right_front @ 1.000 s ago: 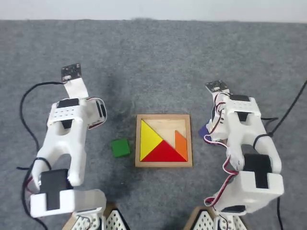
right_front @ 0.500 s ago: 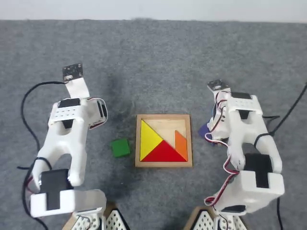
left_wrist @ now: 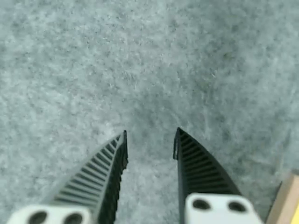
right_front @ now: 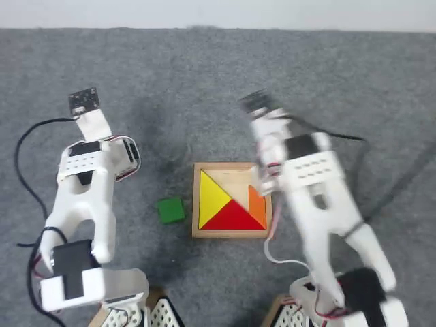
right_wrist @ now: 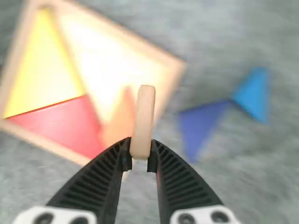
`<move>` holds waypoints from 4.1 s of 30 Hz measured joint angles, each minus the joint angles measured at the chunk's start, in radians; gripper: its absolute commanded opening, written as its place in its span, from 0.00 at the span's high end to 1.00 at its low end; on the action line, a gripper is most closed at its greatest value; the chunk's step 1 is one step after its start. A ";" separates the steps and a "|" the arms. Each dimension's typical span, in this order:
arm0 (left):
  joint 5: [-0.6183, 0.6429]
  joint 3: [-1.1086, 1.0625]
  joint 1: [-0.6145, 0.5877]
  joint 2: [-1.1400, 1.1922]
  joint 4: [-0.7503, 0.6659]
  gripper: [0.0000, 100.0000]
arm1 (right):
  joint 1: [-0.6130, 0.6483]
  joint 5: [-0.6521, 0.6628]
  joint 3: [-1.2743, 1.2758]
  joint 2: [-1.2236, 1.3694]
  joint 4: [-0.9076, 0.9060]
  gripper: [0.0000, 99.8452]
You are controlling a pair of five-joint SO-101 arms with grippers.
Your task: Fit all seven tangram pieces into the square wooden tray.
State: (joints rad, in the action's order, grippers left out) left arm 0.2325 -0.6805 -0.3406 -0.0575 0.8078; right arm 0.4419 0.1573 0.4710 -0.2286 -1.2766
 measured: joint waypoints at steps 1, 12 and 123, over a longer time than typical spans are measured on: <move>0.000 0.000 -0.002 0.000 -0.002 0.85 | 0.035 -0.020 0.000 0.037 0.014 0.99; 0.000 0.000 -0.006 0.000 -0.002 0.85 | 0.064 -0.084 0.000 0.224 0.080 0.99; 0.000 -0.015 0.021 0.000 -0.002 0.85 | 0.132 0.107 -0.717 0.818 -0.025 0.99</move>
State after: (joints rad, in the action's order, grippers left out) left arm 0.2325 -0.6958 -0.3191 -0.0575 0.8063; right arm 0.5738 0.2647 -0.2455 0.5892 -1.3011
